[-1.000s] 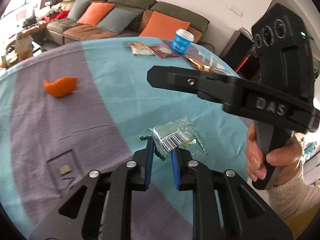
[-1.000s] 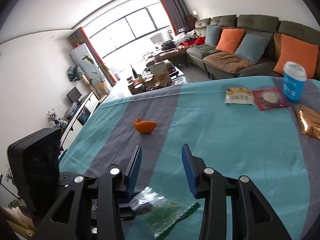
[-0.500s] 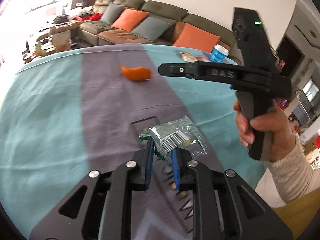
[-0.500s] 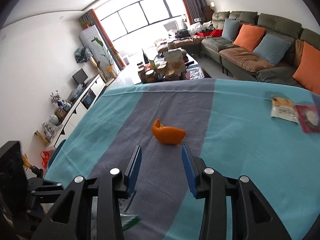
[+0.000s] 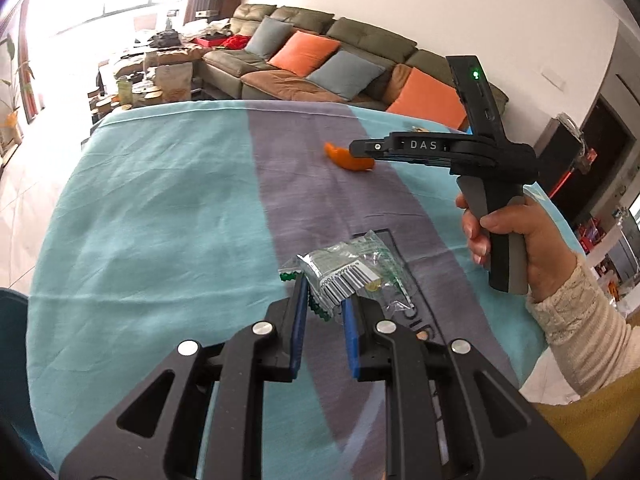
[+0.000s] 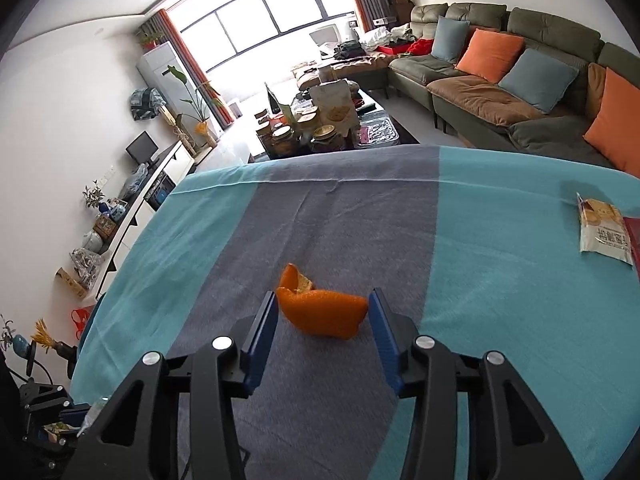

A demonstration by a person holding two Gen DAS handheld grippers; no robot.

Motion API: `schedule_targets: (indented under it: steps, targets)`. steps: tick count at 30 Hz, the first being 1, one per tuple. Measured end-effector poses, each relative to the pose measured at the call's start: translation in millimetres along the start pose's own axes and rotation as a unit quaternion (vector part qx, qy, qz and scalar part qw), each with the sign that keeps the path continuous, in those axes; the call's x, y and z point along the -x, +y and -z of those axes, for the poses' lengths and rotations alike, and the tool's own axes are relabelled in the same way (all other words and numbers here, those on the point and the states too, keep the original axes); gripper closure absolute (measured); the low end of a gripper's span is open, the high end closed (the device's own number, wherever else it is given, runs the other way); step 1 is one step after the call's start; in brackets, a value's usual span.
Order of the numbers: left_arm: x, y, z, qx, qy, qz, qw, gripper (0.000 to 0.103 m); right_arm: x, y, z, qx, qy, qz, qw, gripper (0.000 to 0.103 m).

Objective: Collect trash
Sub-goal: 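Grasp the clear plastic wrapper with the left tool while the right tool grasps the orange peel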

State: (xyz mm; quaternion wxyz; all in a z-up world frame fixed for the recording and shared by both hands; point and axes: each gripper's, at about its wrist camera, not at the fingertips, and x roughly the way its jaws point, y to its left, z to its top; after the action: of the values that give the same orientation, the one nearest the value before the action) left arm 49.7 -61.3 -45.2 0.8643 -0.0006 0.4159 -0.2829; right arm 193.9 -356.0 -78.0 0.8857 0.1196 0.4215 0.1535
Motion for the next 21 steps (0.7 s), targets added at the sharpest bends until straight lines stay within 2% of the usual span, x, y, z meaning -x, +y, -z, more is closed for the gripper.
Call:
schedule_targets:
  steps: [12,13,15,16,17,21]
  targets:
    - [12.2,19.0,4.3,0.027,-0.008,-0.022,0.9994,0.086,-1.6,2.7,6.4,-0.002,0.003,-0.005,1.0,0.063]
    - [11.5,20.4,4.7,0.028,-0.008,-0.024,0.9993,0.086,-0.6,3.9,7.2,0.0,0.003,-0.008,1.0,0.071]
    - [12.5,23.1,6.5,0.032,-0.008,-0.028,0.999,0.086,2.8,7.2,8.5,0.003,0.0,-0.013,1.0,0.077]
    - [12.7,24.7,7.5,0.036,-0.008,-0.028,0.9989,0.086,3.9,8.2,8.9,0.004,0.001,-0.018,1.0,0.086]
    - [13.0,26.1,8.3,0.039,-0.007,-0.029,0.9988,0.086,4.8,9.6,9.9,0.005,0.002,-0.022,1.0,0.088]
    - [13.0,29.2,10.6,0.044,-0.007,-0.033,0.9985,0.086,4.4,11.1,13.4,0.004,0.005,-0.022,1.0,0.089]
